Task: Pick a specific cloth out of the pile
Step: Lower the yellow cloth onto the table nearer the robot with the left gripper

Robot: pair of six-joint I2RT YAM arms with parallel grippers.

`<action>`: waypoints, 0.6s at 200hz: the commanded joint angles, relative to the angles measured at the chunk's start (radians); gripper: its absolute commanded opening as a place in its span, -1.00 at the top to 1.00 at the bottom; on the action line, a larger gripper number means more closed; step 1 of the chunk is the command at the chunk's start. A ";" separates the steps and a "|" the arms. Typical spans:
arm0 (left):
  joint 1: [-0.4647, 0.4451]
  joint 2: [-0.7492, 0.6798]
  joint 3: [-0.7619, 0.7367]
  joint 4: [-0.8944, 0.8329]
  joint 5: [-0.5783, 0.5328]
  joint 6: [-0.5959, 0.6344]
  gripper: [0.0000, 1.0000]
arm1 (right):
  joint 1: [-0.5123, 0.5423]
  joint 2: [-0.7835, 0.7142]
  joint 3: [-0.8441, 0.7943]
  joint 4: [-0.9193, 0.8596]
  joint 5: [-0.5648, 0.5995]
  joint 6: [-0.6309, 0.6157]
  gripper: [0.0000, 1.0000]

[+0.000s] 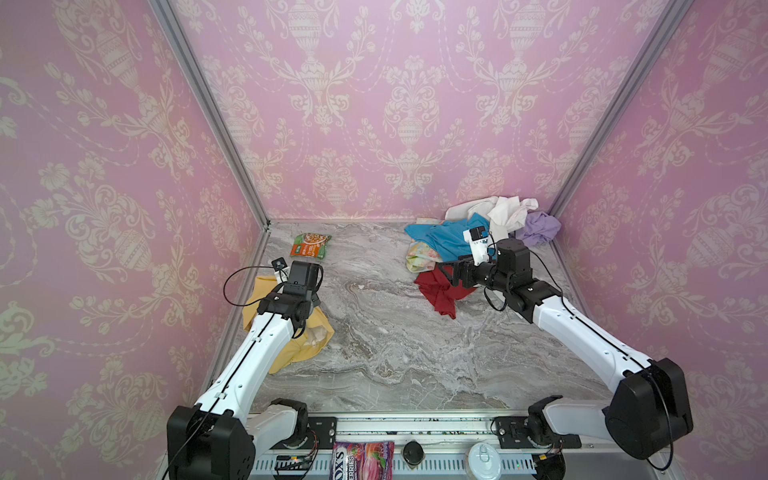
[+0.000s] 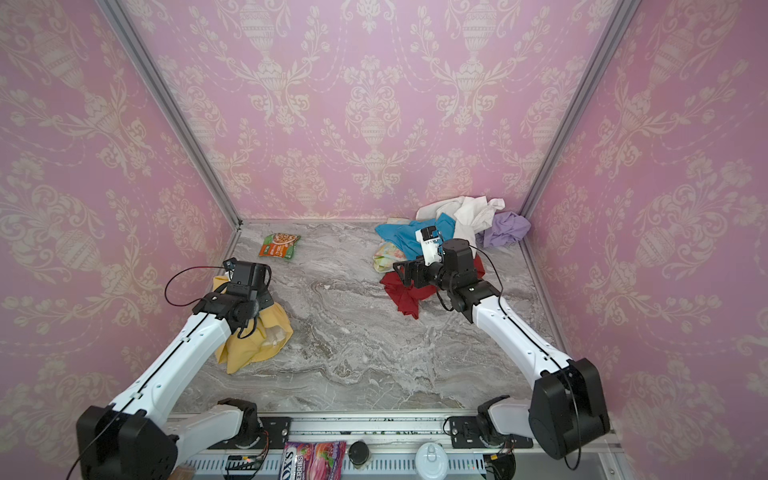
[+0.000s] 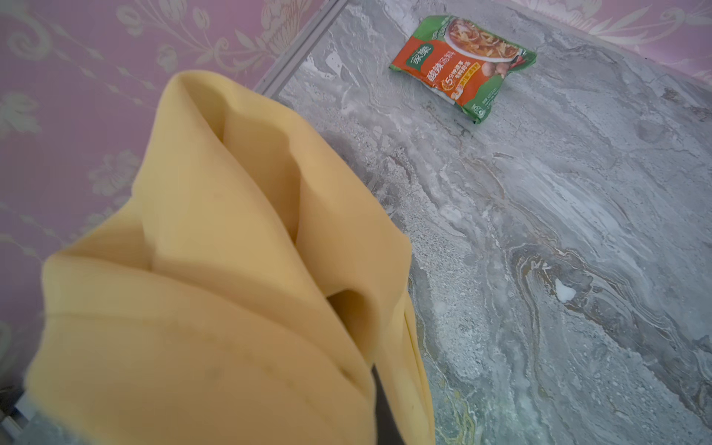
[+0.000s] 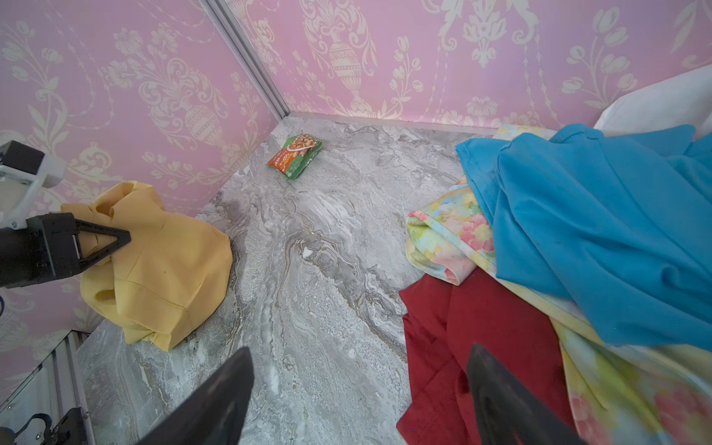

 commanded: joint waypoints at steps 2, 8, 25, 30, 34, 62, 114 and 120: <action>0.018 0.014 -0.055 0.052 0.105 -0.157 1.00 | -0.007 -0.023 -0.040 0.015 0.025 0.010 -0.74; 0.019 0.016 -0.073 0.060 0.116 -0.179 1.00 | -0.007 -0.024 -0.050 0.015 0.030 0.012 -0.73; 0.035 0.023 -0.123 0.084 0.156 -0.235 1.00 | -0.009 -0.029 -0.082 0.032 0.038 0.025 -0.73; 0.041 0.026 -0.136 0.089 0.170 -0.249 1.00 | -0.009 -0.032 -0.089 0.036 0.040 0.029 -0.73; 0.046 0.028 -0.147 0.095 0.182 -0.261 1.00 | -0.008 -0.032 -0.096 0.039 0.044 0.033 -0.73; 0.074 0.048 -0.221 0.124 0.241 -0.321 1.00 | -0.008 -0.032 -0.125 0.046 0.055 0.042 -0.73; 0.091 0.156 -0.233 0.162 0.302 -0.335 1.00 | -0.013 -0.037 -0.156 0.041 0.079 0.043 -0.73; 0.094 0.170 -0.234 0.170 0.307 -0.335 1.00 | -0.016 -0.035 -0.160 0.040 0.083 0.042 -0.73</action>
